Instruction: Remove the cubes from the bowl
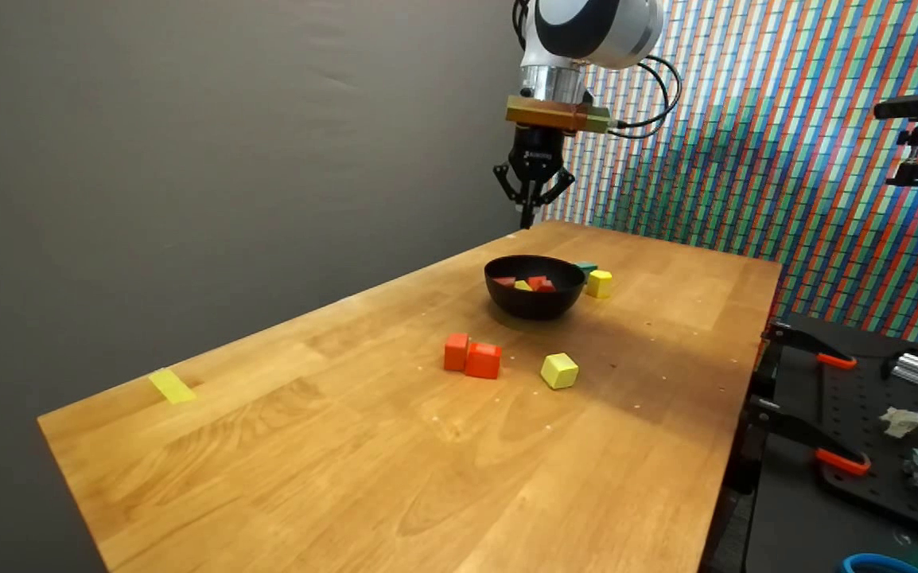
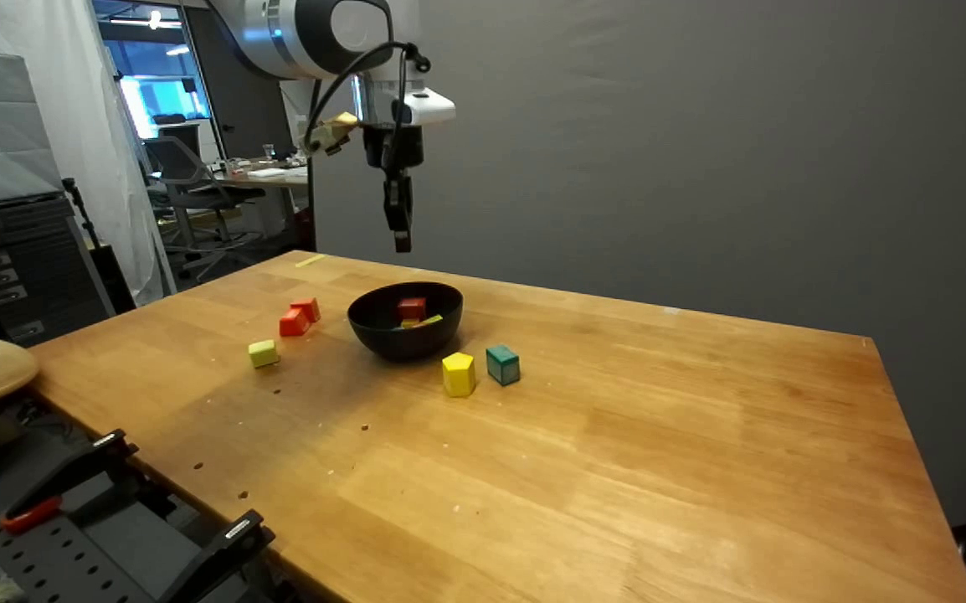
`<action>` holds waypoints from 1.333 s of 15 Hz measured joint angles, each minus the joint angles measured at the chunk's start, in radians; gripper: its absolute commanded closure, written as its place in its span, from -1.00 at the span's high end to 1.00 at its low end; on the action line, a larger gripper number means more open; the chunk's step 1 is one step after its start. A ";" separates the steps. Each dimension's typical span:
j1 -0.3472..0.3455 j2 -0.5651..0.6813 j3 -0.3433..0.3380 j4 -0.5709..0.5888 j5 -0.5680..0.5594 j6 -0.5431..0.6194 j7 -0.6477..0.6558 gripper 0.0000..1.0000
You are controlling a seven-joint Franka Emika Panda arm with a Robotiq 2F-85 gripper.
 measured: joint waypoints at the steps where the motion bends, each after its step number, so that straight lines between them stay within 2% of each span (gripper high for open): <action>1: -0.002 0.006 0.000 -0.005 0.000 -0.008 0.000 -0.11; 6: -0.013 0.090 0.000 -0.016 0.011 -0.015 0.001 0.68; 7: -0.017 0.112 0.000 -0.014 0.016 -0.012 0.001 0.81; 8: -0.022 0.133 0.000 -0.011 0.020 -0.004 0.001 0.85; 11: -0.036 0.185 0.000 0.001 0.048 0.040 0.001 0.76; 13: -0.044 0.209 0.000 0.011 0.073 0.065 0.001 0.52; 14: -0.048 0.219 0.000 0.016 0.086 0.076 0.001 0.46; 16: -0.052 0.236 0.000 0.022 0.102 0.101 0.002 0.07; 18: -0.052 0.243 -0.001 0.024 0.103 0.122 0.009 0.05; 20: -0.050 0.241 -0.004 0.024 0.098 0.128 0.018 0.23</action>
